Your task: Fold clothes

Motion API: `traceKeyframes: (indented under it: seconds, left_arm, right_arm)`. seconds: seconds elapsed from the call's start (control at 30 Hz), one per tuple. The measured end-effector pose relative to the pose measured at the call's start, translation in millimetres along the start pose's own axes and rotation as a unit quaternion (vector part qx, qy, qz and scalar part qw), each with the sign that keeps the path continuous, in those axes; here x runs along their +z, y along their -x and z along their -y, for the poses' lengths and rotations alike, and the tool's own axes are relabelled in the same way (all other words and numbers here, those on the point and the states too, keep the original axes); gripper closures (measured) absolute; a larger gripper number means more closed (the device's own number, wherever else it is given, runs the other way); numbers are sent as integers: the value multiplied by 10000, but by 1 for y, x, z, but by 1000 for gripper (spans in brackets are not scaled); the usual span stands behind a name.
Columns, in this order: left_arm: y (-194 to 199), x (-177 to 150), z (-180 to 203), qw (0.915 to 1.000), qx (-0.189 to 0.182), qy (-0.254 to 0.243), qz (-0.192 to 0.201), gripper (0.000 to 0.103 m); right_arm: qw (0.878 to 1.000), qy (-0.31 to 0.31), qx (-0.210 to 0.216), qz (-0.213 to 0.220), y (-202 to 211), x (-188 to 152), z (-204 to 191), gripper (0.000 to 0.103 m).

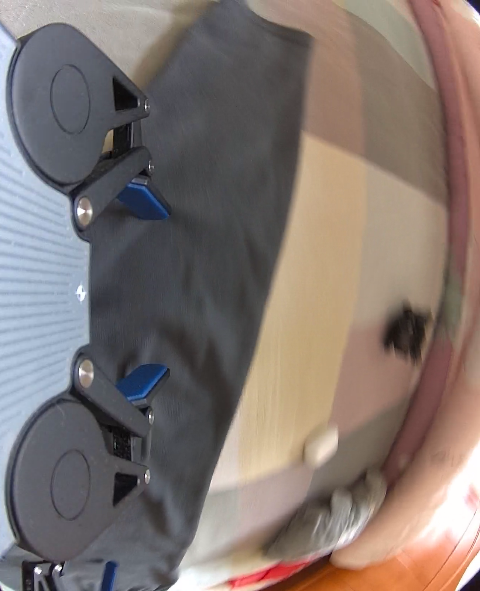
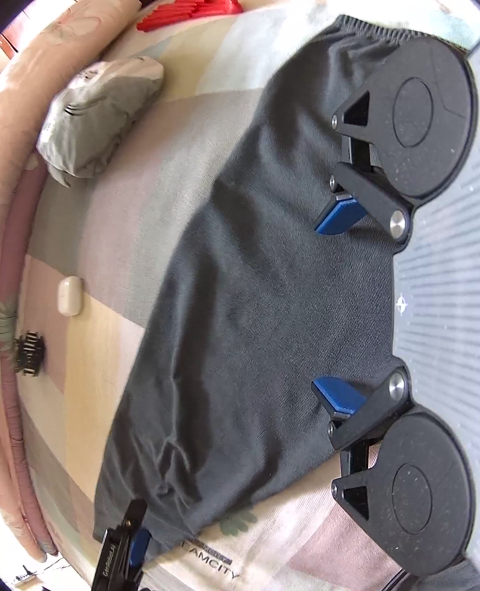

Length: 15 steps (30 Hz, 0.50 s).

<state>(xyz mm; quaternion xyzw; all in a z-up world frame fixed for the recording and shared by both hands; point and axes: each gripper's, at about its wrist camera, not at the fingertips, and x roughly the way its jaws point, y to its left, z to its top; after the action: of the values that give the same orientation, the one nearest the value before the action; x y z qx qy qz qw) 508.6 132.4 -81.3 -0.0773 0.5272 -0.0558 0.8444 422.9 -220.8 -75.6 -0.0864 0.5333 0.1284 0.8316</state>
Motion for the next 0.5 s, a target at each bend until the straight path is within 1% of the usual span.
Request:
traceKeyframes:
  seconds: [0.03, 0.1, 0.2, 0.23, 0.3, 0.37, 0.5]
  left_arm:
    - [-2, -1, -8, 10000, 68, 36, -30, 18]
    - [6, -4, -22, 9998, 148, 164, 2, 18]
    - [18, -9, -43, 9990, 269, 356, 51, 19]
    - [22, -5, -50, 9984, 368, 402, 152, 19]
    - [25, 4, -59, 9971, 577, 327, 377, 19]
    - [22, 16, -74, 9965, 490, 474, 473, 19]
    - [5, 26, -102, 9944, 768, 670, 277, 19]
  right_arm:
    - [10000, -28, 18, -58, -4, -1, 1, 14]
    - [9999, -79, 73, -107, -7, -3, 2, 0]
    - [9998, -73, 79, -195, -9, -4, 1, 0]
    - [9998, -32, 70, -204, -9, -5, 1, 0]
    - [9998, -27, 50, -185, -11, -6, 0, 0]
    - [9999, -42, 16, -153, -13, -6, -2, 0]
    - [9998, -80, -60, -196, -15, -3, -5, 0]
